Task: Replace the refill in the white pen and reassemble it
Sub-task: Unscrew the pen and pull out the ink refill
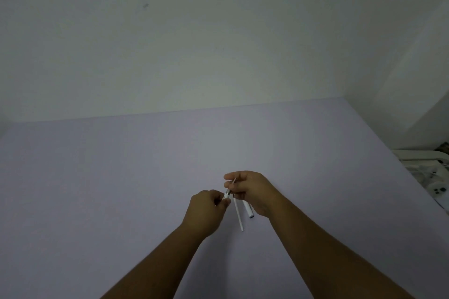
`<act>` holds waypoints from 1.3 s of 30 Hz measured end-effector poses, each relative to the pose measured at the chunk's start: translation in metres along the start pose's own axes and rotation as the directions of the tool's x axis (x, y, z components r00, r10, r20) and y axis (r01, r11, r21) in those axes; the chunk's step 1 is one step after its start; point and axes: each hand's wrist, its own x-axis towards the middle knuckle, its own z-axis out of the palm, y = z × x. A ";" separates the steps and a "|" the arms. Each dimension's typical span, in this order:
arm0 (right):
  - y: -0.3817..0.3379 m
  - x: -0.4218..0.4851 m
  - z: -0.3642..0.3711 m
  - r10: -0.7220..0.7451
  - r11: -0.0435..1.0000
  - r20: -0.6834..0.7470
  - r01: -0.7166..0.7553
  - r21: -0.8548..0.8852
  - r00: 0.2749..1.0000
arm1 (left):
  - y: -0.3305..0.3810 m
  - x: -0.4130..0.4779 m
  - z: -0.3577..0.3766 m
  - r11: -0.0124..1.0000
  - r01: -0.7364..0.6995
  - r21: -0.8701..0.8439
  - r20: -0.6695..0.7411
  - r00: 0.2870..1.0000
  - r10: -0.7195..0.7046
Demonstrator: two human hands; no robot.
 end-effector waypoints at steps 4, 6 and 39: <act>0.004 0.001 0.002 0.038 0.998 -0.043 -0.040 -0.045 0.998 | -0.001 0.000 0.000 1.000 -0.006 -0.006 -0.011 1.000 0.006; 0.007 0.000 0.002 0.007 0.994 -0.050 -0.013 -0.111 0.999 | -0.001 0.001 0.001 1.000 -0.005 0.002 -0.008 1.000 0.005; -0.013 0.019 -0.012 -0.028 0.929 -0.442 0.187 0.320 0.897 | -0.007 0.002 0.000 0.929 0.112 -0.354 0.100 0.992 -0.082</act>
